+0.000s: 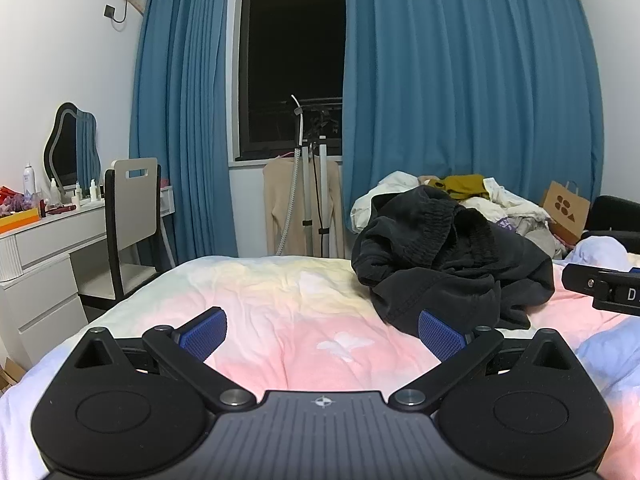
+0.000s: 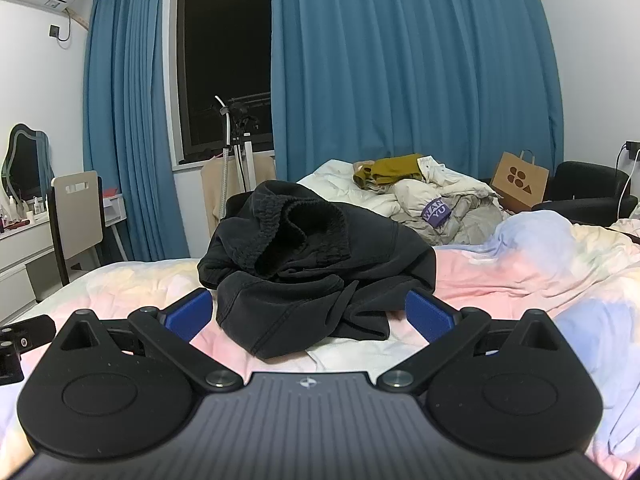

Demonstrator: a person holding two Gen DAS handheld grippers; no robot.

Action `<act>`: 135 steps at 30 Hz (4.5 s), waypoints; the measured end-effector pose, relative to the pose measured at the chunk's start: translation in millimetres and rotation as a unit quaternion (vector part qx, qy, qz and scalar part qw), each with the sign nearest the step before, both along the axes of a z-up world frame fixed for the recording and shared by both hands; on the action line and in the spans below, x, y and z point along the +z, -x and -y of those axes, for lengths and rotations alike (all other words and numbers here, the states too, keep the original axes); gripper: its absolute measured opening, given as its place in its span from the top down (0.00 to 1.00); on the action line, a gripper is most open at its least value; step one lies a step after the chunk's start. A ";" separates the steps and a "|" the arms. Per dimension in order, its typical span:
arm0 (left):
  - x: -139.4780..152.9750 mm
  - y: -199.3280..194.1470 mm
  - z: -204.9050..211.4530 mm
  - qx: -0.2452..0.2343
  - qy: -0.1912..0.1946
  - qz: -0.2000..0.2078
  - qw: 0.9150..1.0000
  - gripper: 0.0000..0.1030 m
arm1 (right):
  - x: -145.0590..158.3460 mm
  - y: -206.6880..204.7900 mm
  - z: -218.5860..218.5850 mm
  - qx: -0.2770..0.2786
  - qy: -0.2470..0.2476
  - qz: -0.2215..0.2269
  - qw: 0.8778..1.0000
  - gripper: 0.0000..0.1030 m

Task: Fold clothes

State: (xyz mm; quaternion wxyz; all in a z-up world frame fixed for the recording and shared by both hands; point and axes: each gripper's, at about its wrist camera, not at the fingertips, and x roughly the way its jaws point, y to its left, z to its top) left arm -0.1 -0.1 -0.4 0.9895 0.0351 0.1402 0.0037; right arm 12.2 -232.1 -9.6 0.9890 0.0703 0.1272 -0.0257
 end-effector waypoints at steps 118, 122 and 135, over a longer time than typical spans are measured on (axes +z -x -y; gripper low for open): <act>74.1 -92.8 -66.0 -0.031 0.085 0.022 0.996 0.92 | -50.2 -50.8 48.8 0.047 -0.127 -0.058 0.989 0.00; 54.3 -78.9 -96.8 -0.019 0.113 0.019 0.993 0.92 | -59.2 -65.3 25.9 0.048 -0.072 -0.083 0.993 0.00; -2.2 -126.1 -166.4 0.006 0.197 -0.022 0.980 0.91 | -85.8 -122.3 -28.1 0.069 0.087 -0.115 0.987 0.14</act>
